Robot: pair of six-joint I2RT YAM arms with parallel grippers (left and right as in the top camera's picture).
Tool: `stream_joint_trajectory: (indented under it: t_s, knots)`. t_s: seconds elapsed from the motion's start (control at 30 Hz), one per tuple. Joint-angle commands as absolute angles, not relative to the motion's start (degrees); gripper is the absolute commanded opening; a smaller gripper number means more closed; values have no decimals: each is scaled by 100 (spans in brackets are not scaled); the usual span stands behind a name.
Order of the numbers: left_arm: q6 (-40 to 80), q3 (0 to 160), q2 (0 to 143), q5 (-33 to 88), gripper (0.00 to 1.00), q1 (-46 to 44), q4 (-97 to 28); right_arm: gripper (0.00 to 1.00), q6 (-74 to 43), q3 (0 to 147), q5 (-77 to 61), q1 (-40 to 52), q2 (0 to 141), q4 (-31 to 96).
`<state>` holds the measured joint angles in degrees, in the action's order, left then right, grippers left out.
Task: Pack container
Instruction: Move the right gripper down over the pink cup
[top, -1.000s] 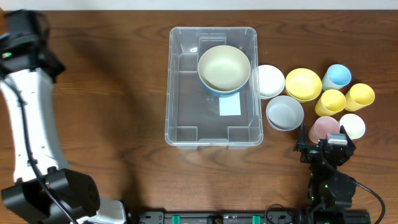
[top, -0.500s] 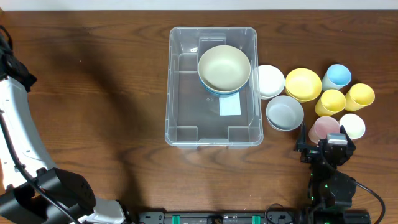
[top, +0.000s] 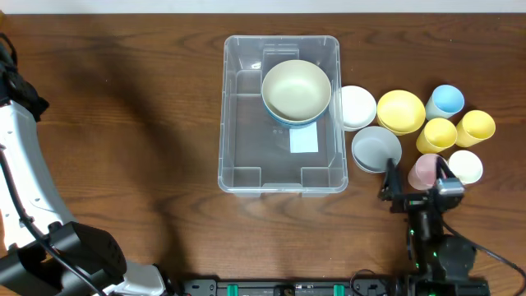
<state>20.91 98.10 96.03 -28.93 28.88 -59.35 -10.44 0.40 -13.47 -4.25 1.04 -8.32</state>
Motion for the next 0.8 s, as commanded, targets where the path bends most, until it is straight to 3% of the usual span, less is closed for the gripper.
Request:
stream_joint_trajectory:
  t_s: [0.0, 0.47, 0.57, 0.77]
  knots:
    - [2060, 9830, 9651, -3004, 98, 2908, -5948, 99, -2117, 34, -2943, -478, 86, -932]
    - [2060, 9830, 9651, -3004, 98, 2908, -5948, 99, -2558, 388, -2698, -480, 141, -333]
    - [2060, 9830, 9651, -3004, 98, 2908, -5948, 99, -2469, 816, -2394, -495, 268, 209]
    - [2060, 9830, 9651, -3004, 98, 2908, -5948, 99, -2307, 2261, -694, -499, 1177, 2453]
